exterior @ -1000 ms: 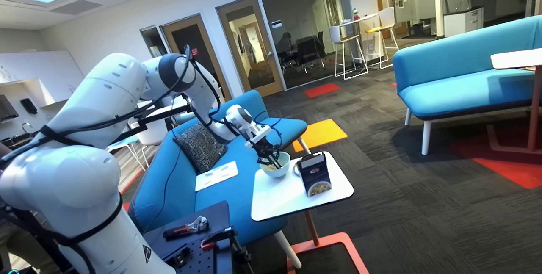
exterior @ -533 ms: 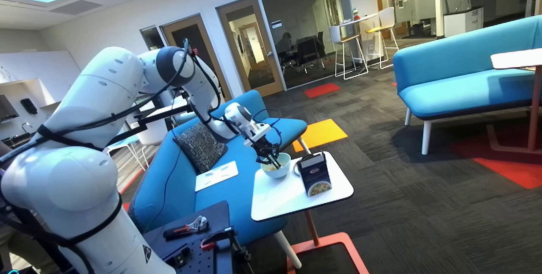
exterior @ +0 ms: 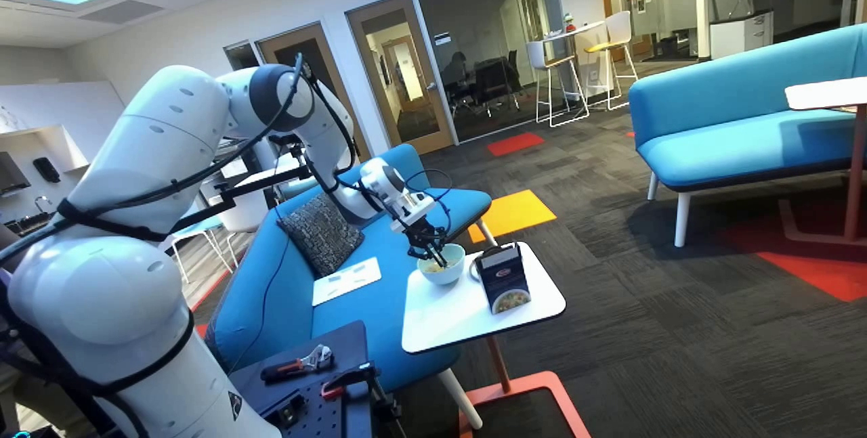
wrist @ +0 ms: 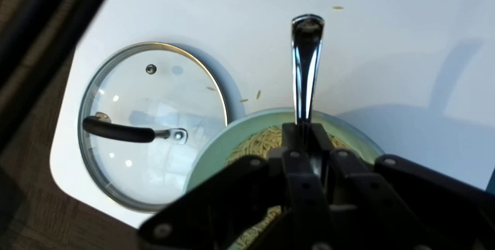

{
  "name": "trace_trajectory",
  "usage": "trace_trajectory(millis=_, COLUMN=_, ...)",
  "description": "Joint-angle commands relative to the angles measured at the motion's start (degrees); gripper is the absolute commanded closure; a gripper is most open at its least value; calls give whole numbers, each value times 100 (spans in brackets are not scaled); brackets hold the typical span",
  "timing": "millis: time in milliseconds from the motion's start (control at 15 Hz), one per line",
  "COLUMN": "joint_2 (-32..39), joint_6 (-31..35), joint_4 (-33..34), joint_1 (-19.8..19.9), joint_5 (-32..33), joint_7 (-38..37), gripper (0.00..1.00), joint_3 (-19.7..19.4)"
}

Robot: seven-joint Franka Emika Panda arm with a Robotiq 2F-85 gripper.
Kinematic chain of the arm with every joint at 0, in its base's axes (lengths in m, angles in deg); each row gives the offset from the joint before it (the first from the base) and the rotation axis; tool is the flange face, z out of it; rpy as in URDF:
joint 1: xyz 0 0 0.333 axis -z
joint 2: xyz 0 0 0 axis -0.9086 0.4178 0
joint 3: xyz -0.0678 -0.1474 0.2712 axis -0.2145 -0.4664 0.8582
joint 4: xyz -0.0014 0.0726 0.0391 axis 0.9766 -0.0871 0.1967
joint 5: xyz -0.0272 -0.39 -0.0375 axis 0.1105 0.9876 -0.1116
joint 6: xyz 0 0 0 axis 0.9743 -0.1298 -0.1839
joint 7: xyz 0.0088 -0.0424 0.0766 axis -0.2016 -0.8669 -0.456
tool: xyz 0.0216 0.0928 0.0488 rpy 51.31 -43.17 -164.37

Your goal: Use the spoon to scoop the objects in the bowl and put it on the table

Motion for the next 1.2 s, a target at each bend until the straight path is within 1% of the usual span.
trace_trajectory(millis=0, joint_2=-388, joint_6=324, joint_4=-481, joint_1=298, joint_5=39, joint_7=-74, gripper=97, joint_3=217)
trace_trajectory(millis=400, joint_2=-590, joint_6=459, joint_4=-713, joint_1=740, joint_5=-289, joint_7=39, gripper=97, joint_3=611)
trace_trajectory(millis=667, joint_2=-736, joint_6=656, joint_4=-968, joint_1=1016, joint_5=-660, joint_7=-30, gripper=97, joint_3=807)
trace_trajectory(millis=933, joint_2=-919, joint_6=1352, joint_4=-1437, joint_1=1124, joint_5=-834, joint_7=-265, gripper=97, joint_3=733)
trace_trajectory(millis=1133, joint_2=-1094, joint_6=1915, joint_4=-1909, joint_1=1108, joint_5=-830, joint_7=-736, gripper=97, joint_3=571)
